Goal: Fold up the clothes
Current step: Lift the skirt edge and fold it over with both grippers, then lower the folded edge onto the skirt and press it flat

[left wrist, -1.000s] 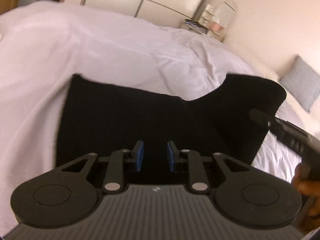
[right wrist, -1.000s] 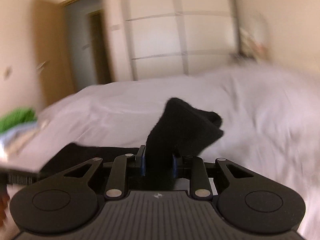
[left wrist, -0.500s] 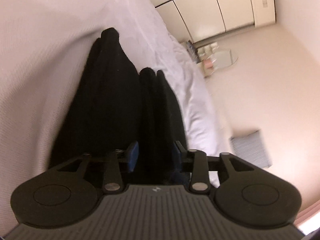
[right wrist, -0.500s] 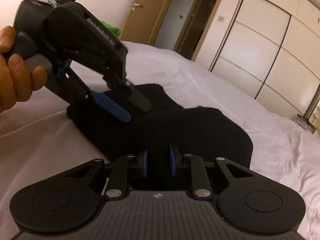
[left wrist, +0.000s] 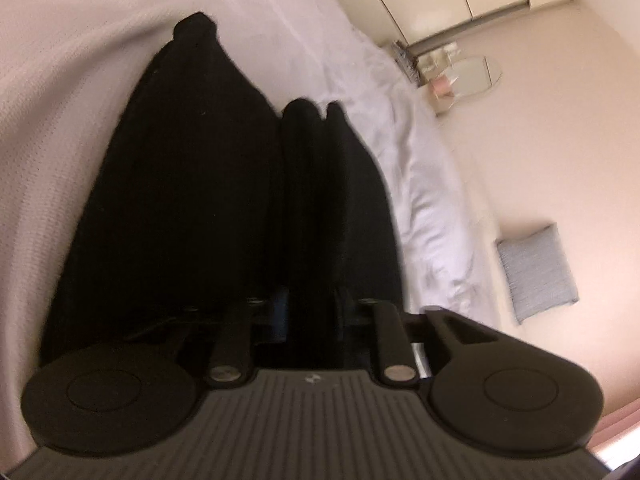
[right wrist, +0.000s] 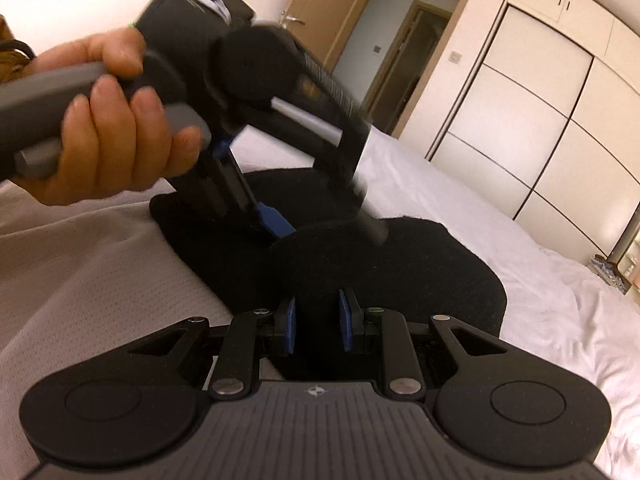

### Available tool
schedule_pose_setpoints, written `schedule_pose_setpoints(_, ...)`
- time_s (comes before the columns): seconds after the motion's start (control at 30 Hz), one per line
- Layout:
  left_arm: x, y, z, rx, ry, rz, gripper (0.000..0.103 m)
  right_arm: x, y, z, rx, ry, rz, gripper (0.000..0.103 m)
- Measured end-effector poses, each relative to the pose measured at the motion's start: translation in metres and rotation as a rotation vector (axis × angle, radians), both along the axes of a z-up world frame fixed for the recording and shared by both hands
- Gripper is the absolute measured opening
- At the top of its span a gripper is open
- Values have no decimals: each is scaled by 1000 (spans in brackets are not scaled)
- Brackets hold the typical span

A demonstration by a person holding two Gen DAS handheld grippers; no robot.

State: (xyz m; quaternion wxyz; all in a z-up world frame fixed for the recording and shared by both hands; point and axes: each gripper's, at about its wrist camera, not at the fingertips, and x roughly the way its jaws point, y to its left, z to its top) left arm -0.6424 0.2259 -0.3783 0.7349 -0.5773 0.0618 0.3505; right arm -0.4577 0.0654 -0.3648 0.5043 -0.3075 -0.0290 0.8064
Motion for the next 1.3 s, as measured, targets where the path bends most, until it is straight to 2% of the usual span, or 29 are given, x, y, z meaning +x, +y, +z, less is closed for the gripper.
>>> schedule_pose_setpoints(0.03, -2, -1, -2, 1, -8, -1, 18, 6, -1, 4, -16, 47, 4, 40)
schedule_pose_setpoints(0.07, -4, -1, -3, -3, -17, 1, 18, 14, -2, 8, -36, 105, 8, 42)
schedule_pose_setpoints(0.1, -5, -1, -4, -5, -24, 4, 19, 27, -2, 17, -67, 199, -2, 41)
schedule_pose_setpoints(0.17, -5, -1, -4, -6, -24, 5, 20, 60, -5, 33, -144, 446, -52, 40)
schedule_pose_setpoints(0.23, -3, -1, -3, -2, -19, 2, 20, 100, 2, 40, -199, 668, -163, 41)
schedule_pose_setpoints(0.3, -3, 0, -3, -3, -18, 4, 21, 133, 21, 40, -267, 810, -328, 40)
schedule_pose_setpoints(0.4, -3, -1, -1, -13, -23, 5, 21, 176, 57, 15, -413, 1075, -488, 35)
schedule_pose_setpoints(0.47, -5, 1, 1, -21, -34, 8, 21, 189, 75, -6, -508, 1259, -508, 34)
schedule_pose_setpoints(0.53, -4, 10, 3, -31, -50, 9, 23, 192, 85, -19, -544, 1352, -523, 34)
schedule_pose_setpoints(0.63, 1, 25, 5, -47, -71, 7, 31, 190, 88, -23, -543, 1362, -524, 34)
schedule_pose_setpoints(0.7, 10, 34, 4, -59, -68, 1, 32, 190, 89, -23, -539, 1353, -521, 34)
schedule_pose_setpoints(0.77, 17, 41, 5, -61, -56, -4, 19, 184, 90, -17, -519, 1284, -509, 34)
schedule_pose_setpoints(0.83, 22, 34, 16, 4, 11, -6, 16, 171, 86, -3, -464, 1133, -489, 34)
schedule_pose_setpoints(0.9, 22, 20, 34, 103, 84, -6, 15, 158, 83, 11, -405, 975, -467, 34)
schedule_pose_setpoints(1.0, 13, -1, 62, 236, 149, -2, 14, 147, 82, 22, -388, 954, -395, 34)
schedule_pose_setpoints(1.1, -6, -17, 80, 319, 220, 15, 14, 136, 81, 31, -379, 954, -320, 35)
schedule_pose_setpoints(1.17, -25, -15, 74, 293, 239, 42, 15, 129, 80, 37, -372, 953, -270, 35)
schedule_pose_setpoints(1.3, -54, 0, 35, 153, 222, 89, 15, 102, 83, 37, -379, 882, -217, 34)
